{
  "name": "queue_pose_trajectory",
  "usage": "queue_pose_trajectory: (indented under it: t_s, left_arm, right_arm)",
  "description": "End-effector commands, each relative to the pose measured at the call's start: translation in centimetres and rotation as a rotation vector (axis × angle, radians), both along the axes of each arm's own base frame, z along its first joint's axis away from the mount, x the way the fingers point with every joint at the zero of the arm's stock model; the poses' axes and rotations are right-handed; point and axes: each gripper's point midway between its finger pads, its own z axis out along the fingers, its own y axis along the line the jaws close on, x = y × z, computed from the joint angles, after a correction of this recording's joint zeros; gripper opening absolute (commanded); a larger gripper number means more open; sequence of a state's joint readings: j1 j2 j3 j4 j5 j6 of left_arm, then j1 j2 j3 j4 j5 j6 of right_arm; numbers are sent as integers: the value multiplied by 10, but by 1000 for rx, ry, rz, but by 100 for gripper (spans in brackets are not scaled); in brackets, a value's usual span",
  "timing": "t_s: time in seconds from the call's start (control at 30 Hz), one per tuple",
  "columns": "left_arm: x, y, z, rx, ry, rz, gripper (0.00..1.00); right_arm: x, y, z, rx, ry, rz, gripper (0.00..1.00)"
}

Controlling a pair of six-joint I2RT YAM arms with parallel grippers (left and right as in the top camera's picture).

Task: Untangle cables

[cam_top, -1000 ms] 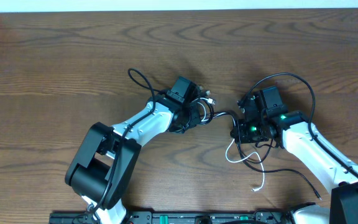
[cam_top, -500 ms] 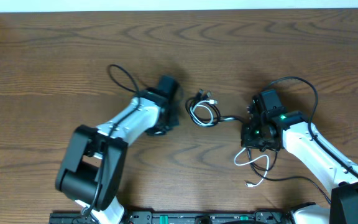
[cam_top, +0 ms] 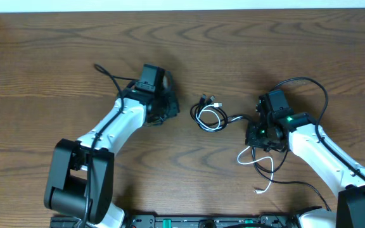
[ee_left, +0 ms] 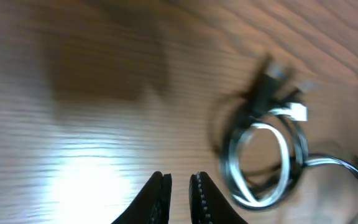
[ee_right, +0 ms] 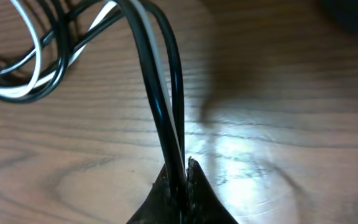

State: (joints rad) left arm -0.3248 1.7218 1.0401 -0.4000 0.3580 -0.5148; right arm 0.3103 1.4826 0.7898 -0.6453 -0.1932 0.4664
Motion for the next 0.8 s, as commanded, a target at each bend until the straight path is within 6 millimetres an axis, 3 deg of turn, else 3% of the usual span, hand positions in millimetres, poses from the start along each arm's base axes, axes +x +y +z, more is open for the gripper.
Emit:
queue_pose_trajectory:
  t_s: [0.0, 0.43, 0.77]
  left_arm:
    - [-8, -20, -7, -35, 10, -86, 17]
    - [-11, -54, -50, -44, 54, -107, 23]
    - [1, -65, -43, -103, 16, -89, 23]
  right_arm:
    - [-6, 11, -1, 38, 16, 46, 1]
    - [-8, 15, -1, 37, 17, 60, 1]
    - [-8, 15, -1, 37, 17, 60, 1]
